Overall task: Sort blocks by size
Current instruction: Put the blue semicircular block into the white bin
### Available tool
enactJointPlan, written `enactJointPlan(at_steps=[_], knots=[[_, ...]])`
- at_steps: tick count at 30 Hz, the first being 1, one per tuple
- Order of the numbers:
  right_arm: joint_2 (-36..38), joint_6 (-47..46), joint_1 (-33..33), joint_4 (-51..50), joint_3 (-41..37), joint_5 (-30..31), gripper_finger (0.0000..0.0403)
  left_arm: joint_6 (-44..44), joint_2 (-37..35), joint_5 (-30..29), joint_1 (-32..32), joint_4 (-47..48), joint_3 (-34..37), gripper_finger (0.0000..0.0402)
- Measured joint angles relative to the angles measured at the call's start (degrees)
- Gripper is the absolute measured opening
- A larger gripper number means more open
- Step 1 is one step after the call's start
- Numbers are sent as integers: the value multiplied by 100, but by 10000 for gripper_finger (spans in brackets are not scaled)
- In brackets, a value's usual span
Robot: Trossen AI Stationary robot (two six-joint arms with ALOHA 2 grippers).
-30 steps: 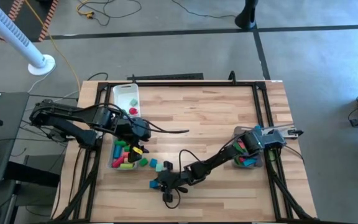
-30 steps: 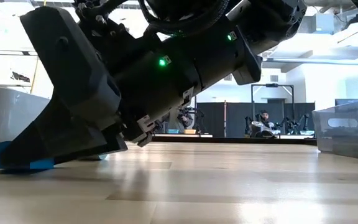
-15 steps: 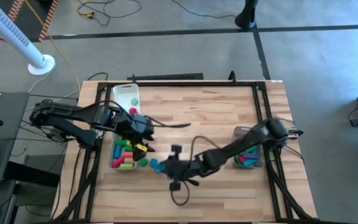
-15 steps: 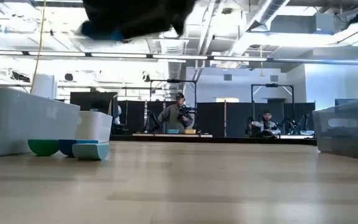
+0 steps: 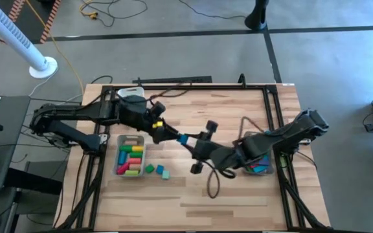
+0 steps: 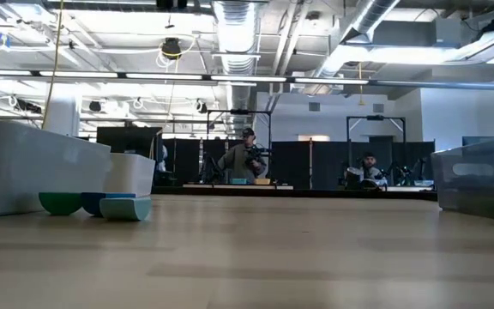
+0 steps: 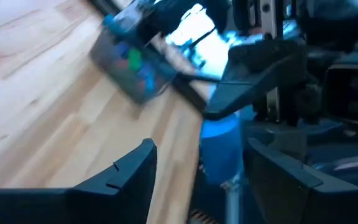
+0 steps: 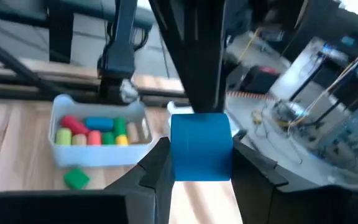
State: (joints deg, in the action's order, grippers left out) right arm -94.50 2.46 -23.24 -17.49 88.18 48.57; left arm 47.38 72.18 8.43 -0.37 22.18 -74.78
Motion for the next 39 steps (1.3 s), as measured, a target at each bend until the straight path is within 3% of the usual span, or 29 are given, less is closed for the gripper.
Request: enactJointPlan(at_steps=[8, 17, 21, 39], knots=[[199, 433, 28, 55, 7, 205, 152, 1011, 4, 16, 229, -855, 0, 226], [114, 961, 225, 546, 4, 223, 152, 1239, 147, 115, 209, -782, 2, 226], [112, 1134, 324, 709, 4, 95, 152, 1283, 307, 284, 131, -1165, -3, 224], [114, 981, 384, 444, 11, 90, 152, 1060, 393, 342, 204, -1317, -2, 90]])
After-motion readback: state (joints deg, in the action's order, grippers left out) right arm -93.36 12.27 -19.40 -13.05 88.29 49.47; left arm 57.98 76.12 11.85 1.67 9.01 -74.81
